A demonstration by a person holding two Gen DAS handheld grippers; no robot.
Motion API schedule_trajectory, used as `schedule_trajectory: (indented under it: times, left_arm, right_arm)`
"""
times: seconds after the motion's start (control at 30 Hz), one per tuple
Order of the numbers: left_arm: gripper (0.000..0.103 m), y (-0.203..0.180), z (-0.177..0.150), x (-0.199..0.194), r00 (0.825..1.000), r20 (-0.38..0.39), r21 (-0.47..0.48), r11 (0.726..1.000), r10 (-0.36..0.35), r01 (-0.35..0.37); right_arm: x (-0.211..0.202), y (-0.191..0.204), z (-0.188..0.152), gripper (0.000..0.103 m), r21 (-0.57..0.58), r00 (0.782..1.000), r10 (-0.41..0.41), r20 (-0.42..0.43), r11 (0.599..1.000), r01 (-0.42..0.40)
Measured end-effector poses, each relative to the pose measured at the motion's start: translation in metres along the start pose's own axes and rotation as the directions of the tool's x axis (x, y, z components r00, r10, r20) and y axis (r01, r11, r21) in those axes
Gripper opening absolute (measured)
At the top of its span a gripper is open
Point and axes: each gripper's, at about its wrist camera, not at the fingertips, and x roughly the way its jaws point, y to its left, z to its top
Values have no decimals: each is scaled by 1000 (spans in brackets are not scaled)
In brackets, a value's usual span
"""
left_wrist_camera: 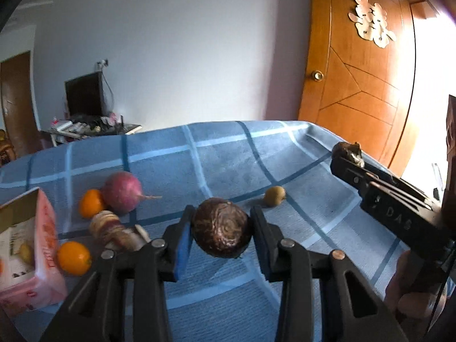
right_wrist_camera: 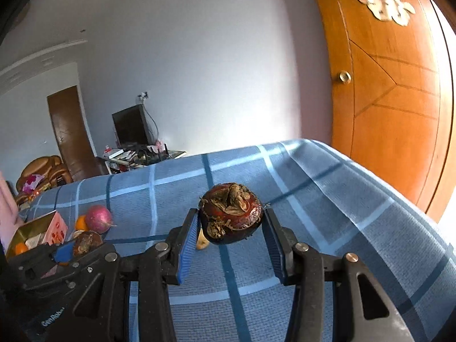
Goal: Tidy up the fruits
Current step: 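Carry both brown dried fruits over the tin box and release them inside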
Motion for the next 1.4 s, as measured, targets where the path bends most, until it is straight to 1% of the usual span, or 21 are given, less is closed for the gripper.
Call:
schedule_trajectory:
  times: [0.1,0.2,0.27,0.33,0.47,0.73,0.87,1.1,1.27,1.4]
  left_arm:
    - [40,5,2,-7,997,29,30,997,74,-75]
    - [40,10,0,-14,993,38,34,993,112,-114]
    - [40,16,-2,-18,991,45,22,992,126,-127]
    - [40,21,-4,-23,987,53,16,988,151,-152]
    - [40,25,-7,-29,985,64,10,987,162,-163]
    - [40,24,-13,-42,981,84,47,982,177,-182]
    - [40,26,-14,-46,980,85,46,982,180,-184]
    - [40,33,-18,-54,979,88,59,981,181,-187]
    - [40,41,-21,-59,981,84,57,982,174,-179]
    - [40,49,-23,-65,979,94,55,981,180,-186]
  right_arm:
    - [-2,10,-3,47,-42,1000,3,15,999,-3]
    - [-7,15,-4,47,-68,999,-2,45,998,5]
    - [-11,17,-4,47,-75,998,-9,65,997,14]
    - [-12,20,-4,47,-83,998,-16,65,996,21]
    - [-17,26,-6,47,-103,995,-38,91,994,47]
    - [-28,39,-14,47,-122,995,-32,92,992,43]
    - [-28,43,-18,47,-110,998,-19,59,994,25]
    - [-33,58,-24,47,-107,999,-8,32,994,11]
    - [-32,73,-28,47,-113,1000,10,3,994,-9]
    - [-29,84,-30,47,-101,999,29,-26,994,-31]
